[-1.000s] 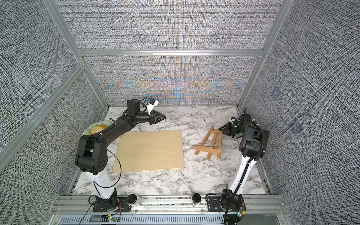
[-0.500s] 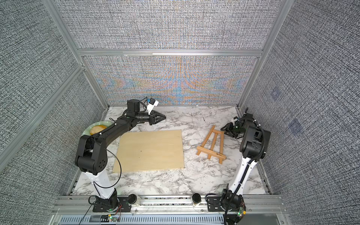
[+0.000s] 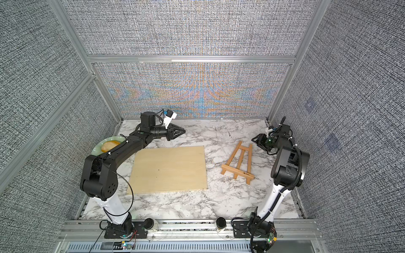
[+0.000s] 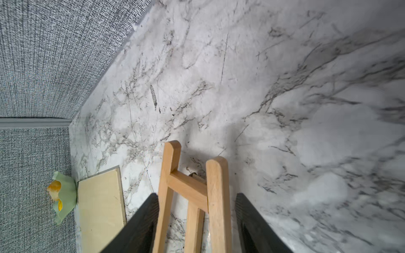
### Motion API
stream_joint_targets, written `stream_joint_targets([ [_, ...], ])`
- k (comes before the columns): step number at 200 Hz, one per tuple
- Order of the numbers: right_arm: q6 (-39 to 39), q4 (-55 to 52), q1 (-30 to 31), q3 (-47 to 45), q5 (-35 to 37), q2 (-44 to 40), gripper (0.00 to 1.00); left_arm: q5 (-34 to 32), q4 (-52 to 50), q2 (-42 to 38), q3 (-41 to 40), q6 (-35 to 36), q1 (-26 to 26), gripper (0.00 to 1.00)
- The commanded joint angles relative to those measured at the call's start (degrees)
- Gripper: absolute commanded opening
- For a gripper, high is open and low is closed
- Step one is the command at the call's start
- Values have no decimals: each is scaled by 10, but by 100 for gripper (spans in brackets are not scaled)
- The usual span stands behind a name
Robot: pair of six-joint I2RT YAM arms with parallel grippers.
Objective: Disassemble the easel
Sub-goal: Place the easel at the center of the board, then reset both arms
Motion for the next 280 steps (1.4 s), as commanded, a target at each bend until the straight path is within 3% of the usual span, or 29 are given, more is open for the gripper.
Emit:
stream_joint_targets([
  [1,21,47,1,-18,16,-37,59,-25,13,-15,-5,14,1,28],
  [80,16,71,30,-75,65,-202,60,-94,99,-91,-76,-20,32,29],
  [157,-39,90,168,-139,172,-357,62,-228,158,-209,-187,-6,78,31],
  [201,-34,199,201,-257,181,-438,68,-389,259,-315,-320,-4,82,40],
  [242,-22,336,209,-396,236,-469,74,-539,262,-366,-393,4,82,44],
  [263,-32,352,218,-427,287,-469,77,-640,289,-385,-440,-17,82,62],
  [280,-38,361,220,-448,319,-469,78,-718,333,-395,-483,-23,82,70],
])
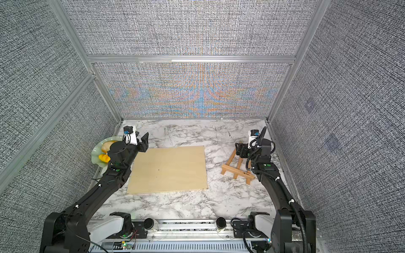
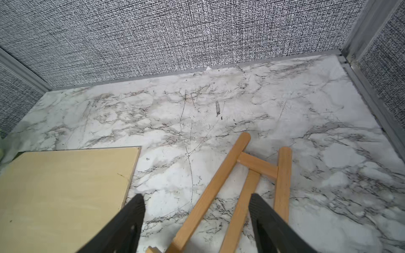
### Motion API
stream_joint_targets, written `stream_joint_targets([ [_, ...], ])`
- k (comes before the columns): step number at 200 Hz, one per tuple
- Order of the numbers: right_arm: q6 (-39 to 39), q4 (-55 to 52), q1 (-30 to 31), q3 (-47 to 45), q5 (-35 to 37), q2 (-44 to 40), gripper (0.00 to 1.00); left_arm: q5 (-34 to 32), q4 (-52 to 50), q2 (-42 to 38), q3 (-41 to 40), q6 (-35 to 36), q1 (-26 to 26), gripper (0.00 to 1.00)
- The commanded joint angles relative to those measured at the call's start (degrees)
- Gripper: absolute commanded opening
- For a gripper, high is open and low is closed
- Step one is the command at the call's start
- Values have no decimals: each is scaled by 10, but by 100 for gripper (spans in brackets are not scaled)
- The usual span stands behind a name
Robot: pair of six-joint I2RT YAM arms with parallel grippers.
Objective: Disassemble the easel
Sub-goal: Reset both arms
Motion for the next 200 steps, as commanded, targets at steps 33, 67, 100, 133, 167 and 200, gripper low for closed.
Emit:
stream_joint_targets([
  [33,-18,80,4,-60,111,-26,79,-193,173,-19,-117,9,0,75],
  [67,-14,96,4,-81,116,-40,80,-230,261,-11,-177,38,0,77],
  [100,-14,106,10,-84,116,-19,80,-257,262,4,-199,41,0,80],
  [133,-21,106,15,-70,117,10,80,-266,332,77,-221,63,1,82],
  [167,-22,122,15,-73,134,20,81,-258,522,215,-263,72,1,83],
  [200,-26,133,14,-82,173,14,81,-238,480,183,-263,61,-1,84],
])
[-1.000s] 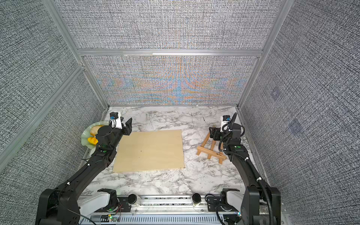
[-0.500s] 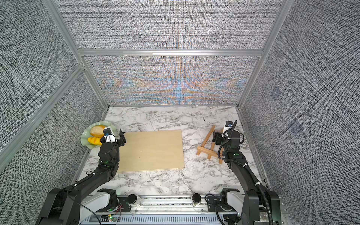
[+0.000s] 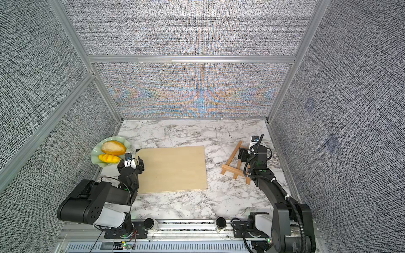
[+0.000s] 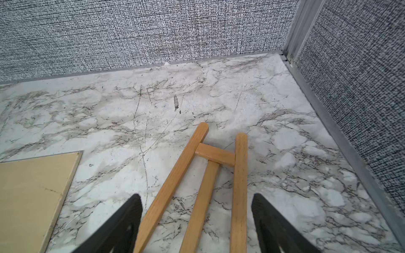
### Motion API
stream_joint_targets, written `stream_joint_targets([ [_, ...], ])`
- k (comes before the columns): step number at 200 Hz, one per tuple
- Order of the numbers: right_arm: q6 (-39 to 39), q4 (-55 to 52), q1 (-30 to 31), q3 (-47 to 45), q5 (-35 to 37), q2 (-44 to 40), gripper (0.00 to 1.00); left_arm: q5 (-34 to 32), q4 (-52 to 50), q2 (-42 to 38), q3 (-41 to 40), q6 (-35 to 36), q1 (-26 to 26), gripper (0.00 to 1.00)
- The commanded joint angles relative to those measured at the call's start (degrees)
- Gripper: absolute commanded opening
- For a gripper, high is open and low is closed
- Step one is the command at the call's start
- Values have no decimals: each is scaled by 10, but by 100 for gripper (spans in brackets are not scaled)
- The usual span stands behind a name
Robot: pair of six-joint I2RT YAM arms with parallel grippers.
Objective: Disassemble the easel
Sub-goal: Reset both arms
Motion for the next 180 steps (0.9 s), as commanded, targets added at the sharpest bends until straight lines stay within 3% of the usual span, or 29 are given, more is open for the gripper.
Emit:
stream_joint_targets([
  [1,-6,32,0,-7,40,-5,81,22,51,-15,3,-4,0,84],
  [43,0,127,-14,-75,99,-16,83,81,169,16,-45,12,7,83],
  [54,2,157,-21,-96,103,-19,83,122,211,45,-56,30,11,81],
  [69,7,213,-31,-126,100,-14,83,118,289,95,-54,41,11,80],
  [114,13,405,-37,-178,82,89,84,142,89,43,10,-8,45,81],
  [162,14,553,-36,-213,103,178,84,150,158,55,-17,8,42,76],
  [180,15,588,-35,-215,107,205,84,152,142,56,-8,4,44,76],
])
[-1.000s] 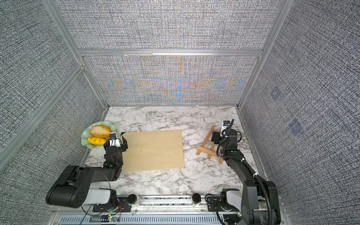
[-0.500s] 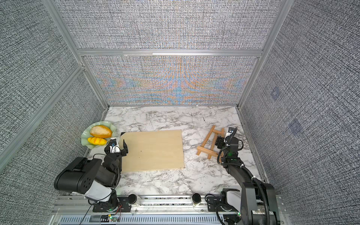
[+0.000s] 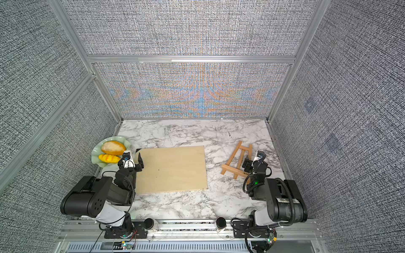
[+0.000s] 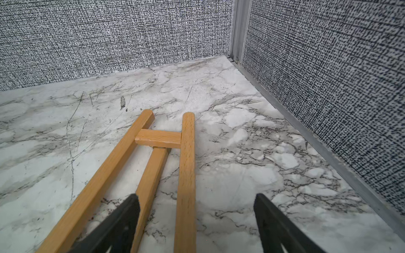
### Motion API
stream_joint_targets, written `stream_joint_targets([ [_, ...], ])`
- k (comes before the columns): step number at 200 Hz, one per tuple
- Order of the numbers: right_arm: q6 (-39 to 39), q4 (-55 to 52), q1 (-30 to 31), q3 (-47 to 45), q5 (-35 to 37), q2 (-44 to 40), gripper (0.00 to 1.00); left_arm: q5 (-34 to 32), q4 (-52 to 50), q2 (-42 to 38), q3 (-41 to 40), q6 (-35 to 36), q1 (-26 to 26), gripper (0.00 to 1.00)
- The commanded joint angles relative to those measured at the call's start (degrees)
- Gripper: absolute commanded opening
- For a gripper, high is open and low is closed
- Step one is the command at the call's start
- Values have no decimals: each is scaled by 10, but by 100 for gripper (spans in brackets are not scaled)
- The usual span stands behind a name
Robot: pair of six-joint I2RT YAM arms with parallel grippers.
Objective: Disassemble the easel
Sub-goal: Reset both arms
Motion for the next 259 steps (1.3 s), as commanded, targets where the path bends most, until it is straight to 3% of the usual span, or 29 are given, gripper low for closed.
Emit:
stream_joint_targets([
  [1,5,95,2,-3,14,20,84,10,11,2,9,-1,1,76],
  [18,4,45,3,15,15,10,84,44,-50,-8,33,-18,21,76],
  [46,-15,-45,19,71,22,18,89,51,-70,-7,42,-21,26,76],
  [91,-17,-40,22,69,29,18,99,50,-68,-7,42,-19,27,77],
  [96,-18,-39,23,69,29,18,99,50,-67,-8,41,-19,27,86],
  [98,-18,-40,24,68,30,18,99,50,-67,-9,41,-19,26,96],
  [103,-19,-40,25,69,32,18,99,50,-66,-9,40,-18,26,99],
  [259,-34,-42,38,71,43,18,99,50,-61,-10,38,-18,25,99],
])
